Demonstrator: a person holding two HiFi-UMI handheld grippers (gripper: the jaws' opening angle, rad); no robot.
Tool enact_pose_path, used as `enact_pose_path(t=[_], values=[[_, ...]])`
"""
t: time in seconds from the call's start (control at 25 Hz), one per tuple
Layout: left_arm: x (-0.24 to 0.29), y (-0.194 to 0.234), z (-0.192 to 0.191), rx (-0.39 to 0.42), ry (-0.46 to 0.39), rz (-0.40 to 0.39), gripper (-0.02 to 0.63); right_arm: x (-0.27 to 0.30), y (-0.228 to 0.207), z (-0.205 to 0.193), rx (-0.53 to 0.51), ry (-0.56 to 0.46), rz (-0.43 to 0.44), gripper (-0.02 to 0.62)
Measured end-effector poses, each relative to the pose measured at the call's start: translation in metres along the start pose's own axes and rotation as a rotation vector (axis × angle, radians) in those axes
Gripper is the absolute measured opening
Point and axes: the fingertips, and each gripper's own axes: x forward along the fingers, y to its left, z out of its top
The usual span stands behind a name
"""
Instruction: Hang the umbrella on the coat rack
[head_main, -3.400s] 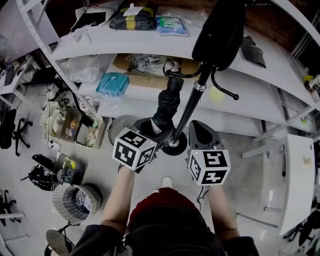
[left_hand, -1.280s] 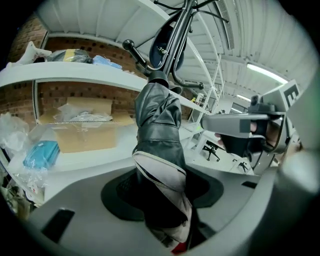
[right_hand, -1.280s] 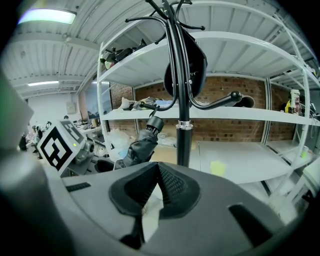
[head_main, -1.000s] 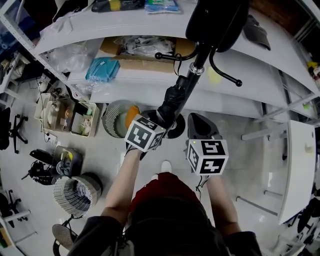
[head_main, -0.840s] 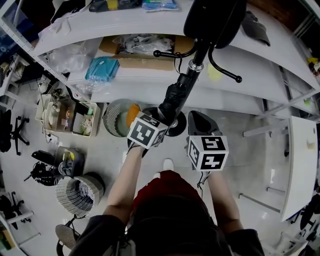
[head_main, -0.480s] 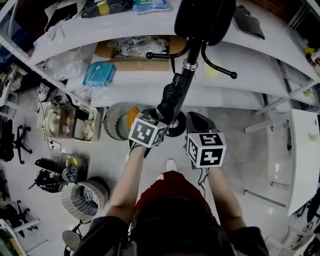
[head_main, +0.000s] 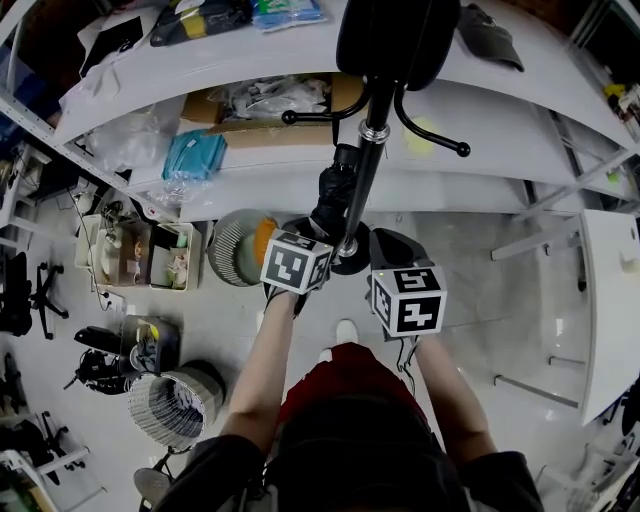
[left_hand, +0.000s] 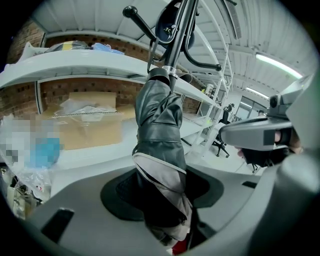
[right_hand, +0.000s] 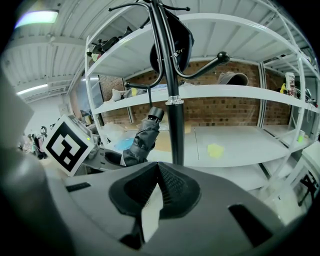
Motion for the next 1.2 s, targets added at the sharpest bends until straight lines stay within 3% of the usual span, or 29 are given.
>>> enact_pose_path(t=[0.64,1.2], values=[[0.033,0.018,-0.003,-0.005,0.000,0.085,0.232,0.014,-0.009,-0.013,0.021,0.042,-0.004,0.018],[0.058,0.026,0.010,-0.030,-0.016,0.100,0.239,0.024,-0.019,-0.023,0.052,0.073,-0.010,0.018]])
